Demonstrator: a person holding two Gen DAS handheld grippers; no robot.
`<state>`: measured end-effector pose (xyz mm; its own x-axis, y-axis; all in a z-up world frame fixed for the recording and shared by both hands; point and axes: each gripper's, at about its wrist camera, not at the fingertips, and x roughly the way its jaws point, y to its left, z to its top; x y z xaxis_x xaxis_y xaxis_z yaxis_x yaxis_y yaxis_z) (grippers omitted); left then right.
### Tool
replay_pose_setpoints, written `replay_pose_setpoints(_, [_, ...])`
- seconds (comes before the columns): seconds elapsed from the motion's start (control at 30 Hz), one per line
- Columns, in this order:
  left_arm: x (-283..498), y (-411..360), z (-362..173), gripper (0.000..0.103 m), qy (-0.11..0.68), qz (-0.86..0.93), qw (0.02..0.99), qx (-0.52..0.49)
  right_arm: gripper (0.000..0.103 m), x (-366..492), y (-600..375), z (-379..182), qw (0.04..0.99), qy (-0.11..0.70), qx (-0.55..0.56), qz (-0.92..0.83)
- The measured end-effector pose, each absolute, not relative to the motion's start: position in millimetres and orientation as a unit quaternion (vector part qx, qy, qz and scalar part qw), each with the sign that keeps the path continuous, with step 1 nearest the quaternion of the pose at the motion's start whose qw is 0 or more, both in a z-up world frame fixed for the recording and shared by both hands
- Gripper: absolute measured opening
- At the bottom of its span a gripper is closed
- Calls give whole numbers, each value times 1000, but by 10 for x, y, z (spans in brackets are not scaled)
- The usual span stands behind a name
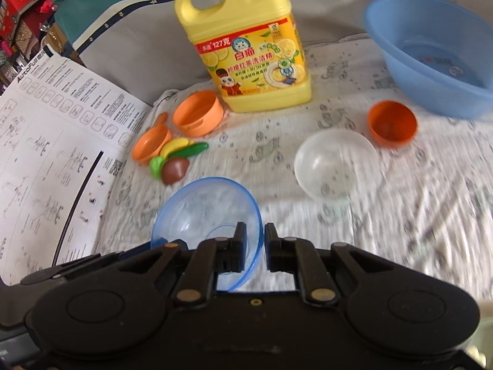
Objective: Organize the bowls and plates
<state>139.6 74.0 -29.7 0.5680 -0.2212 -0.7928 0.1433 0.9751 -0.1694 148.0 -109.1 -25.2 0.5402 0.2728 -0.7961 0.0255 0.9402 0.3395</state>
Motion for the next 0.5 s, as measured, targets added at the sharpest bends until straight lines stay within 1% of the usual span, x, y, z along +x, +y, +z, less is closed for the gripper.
replay_pose_setpoints(0.5, [676, 713, -281, 19, 467, -122, 875, -36, 12, 691, -1198, -210, 855, 480, 186, 69])
